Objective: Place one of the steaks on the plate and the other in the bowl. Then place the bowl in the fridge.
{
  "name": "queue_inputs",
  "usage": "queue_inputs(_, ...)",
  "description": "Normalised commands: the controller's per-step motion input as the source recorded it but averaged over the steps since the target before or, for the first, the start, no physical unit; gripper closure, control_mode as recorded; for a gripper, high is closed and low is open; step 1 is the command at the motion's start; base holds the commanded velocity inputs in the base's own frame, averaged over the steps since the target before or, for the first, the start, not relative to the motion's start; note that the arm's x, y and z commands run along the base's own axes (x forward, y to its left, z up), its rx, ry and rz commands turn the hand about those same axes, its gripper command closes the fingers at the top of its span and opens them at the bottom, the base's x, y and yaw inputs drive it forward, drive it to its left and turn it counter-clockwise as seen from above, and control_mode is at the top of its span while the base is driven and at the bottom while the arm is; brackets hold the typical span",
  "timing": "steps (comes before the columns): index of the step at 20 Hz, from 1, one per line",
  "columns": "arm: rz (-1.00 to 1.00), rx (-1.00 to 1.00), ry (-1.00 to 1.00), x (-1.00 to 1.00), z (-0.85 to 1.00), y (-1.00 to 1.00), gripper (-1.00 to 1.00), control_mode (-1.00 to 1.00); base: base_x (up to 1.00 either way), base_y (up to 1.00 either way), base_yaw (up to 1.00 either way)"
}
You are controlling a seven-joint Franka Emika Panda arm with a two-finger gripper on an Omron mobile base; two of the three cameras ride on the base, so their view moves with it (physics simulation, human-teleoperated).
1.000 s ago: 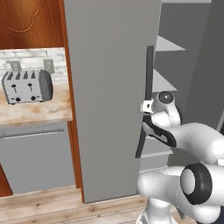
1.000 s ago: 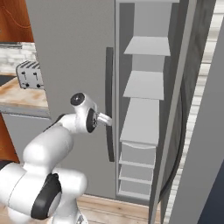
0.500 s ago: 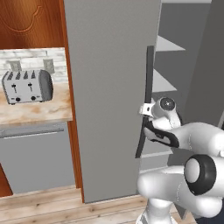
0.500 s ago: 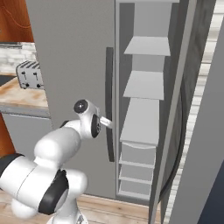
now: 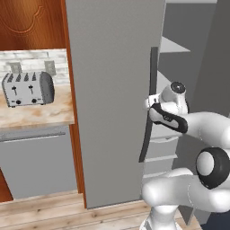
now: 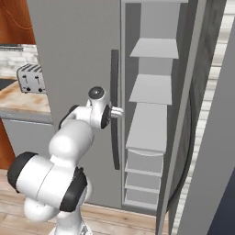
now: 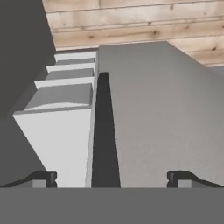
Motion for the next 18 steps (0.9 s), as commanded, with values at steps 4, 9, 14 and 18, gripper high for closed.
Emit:
queue_inputs(4, 0.00, -0.03, 0.07, 0.04, 0.03, 0.00, -1.00, -1.00, 0.00, 0.00, 0.00)
queue_inputs(9, -0.04, -0.03, 0.00, 0.15, -0.02, 0.00, -1.00, -1.00, 0.00, 0.00, 0.00)
queue_inputs(14, -0.02, -0.01, -0.07, 0.38, -0.12, 0.00, -1.00, -1.00, 0.00, 0.00, 0.00)
queue_inputs(18, 0.00, 0.00, -0.11, 0.42, -0.01, -0.14, -1.00, -1.00, 0.00, 0.00, 0.00)
